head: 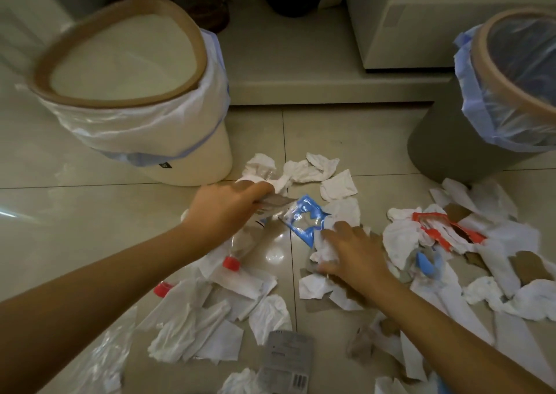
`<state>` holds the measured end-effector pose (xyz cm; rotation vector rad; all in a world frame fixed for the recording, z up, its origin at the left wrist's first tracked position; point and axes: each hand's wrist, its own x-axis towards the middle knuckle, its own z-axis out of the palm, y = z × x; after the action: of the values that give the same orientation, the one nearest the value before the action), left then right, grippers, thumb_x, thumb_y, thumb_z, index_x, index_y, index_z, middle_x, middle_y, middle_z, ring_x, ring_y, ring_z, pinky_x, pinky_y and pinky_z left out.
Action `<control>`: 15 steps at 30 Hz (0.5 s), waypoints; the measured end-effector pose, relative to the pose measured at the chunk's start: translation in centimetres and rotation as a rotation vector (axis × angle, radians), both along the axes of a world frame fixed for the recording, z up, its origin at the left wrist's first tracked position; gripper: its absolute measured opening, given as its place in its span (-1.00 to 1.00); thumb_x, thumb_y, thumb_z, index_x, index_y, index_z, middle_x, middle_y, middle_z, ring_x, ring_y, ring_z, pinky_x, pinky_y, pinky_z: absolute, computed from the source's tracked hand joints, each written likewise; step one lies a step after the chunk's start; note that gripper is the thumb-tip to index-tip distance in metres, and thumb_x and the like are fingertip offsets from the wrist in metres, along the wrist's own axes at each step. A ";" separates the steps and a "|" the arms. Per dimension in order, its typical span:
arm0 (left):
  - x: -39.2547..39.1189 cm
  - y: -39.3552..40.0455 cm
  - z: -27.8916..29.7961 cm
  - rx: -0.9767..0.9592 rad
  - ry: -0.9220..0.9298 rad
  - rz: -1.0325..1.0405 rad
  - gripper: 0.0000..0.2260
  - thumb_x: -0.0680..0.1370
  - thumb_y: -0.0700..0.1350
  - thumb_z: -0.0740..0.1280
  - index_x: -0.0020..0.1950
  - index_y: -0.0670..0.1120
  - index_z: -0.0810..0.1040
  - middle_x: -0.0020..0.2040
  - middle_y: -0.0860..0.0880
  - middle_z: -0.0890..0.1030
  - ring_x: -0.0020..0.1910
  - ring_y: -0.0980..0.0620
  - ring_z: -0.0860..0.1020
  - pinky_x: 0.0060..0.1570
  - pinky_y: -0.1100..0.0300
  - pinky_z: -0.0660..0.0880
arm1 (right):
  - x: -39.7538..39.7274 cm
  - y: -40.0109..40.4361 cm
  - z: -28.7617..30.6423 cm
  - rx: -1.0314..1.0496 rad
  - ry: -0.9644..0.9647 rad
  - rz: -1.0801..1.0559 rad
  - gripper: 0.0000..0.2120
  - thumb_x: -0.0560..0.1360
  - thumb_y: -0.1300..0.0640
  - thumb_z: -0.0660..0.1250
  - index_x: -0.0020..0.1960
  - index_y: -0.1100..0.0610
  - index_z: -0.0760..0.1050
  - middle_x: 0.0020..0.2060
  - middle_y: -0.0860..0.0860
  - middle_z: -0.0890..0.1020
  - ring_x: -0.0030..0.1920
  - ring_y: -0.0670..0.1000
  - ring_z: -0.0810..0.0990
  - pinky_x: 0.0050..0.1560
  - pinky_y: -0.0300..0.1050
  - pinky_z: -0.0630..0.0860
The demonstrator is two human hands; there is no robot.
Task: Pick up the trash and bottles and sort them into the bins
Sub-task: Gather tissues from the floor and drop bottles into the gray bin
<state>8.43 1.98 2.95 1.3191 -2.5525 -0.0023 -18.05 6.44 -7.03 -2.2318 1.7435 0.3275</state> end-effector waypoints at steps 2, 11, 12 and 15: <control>0.5 0.5 0.0 -0.027 -0.122 -0.097 -0.49 0.24 -0.20 0.60 0.14 -0.02 0.54 -0.13 -0.10 0.68 -0.40 -0.08 0.60 -0.55 0.23 0.40 | -0.1 0.6 0.0 0.073 -0.009 -0.038 -0.10 0.24 -0.44 0.31 0.44 -0.15 0.08 0.35 0.01 0.25 0.21 0.12 0.39 0.15 0.15 0.41; 3.0 2.8 0.9 -0.130 -0.243 -0.296 -0.30 0.20 -0.25 0.60 0.26 -0.06 0.38 0.01 -0.18 0.65 -0.21 -0.14 0.65 -0.46 0.10 0.56 | 1.6 3.7 -0.3 -0.068 0.127 0.159 -0.41 0.24 0.06 0.56 0.22 0.12 0.47 0.08 0.18 0.57 -0.27 0.09 0.61 -0.42 -0.07 0.56; 3.1 2.9 1.1 -0.147 -0.238 -0.303 -0.29 0.18 -0.25 0.60 0.25 -0.07 0.38 0.01 -0.18 0.65 -0.21 -0.14 0.65 -0.46 0.11 0.55 | 1.4 3.6 0.1 -0.107 0.105 0.179 -0.37 0.06 0.07 0.65 0.08 0.14 0.56 -0.11 0.15 0.62 -0.40 0.07 0.58 -0.56 -0.11 0.50; 3.3 3.0 1.6 -0.159 -0.228 -0.304 -0.27 0.17 -0.24 0.62 0.26 -0.06 0.38 0.02 -0.18 0.65 -0.19 -0.14 0.66 -0.42 0.11 0.57 | 1.1 3.2 2.0 -0.288 0.010 0.227 -0.36 -0.19 0.11 0.71 -0.14 0.16 0.63 -0.37 0.09 0.61 -0.55 0.04 0.53 -0.67 -0.19 0.41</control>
<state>11.77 5.01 4.52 0.9100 -2.8506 0.3012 -16.99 9.61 -5.00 -2.6444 1.6321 0.1410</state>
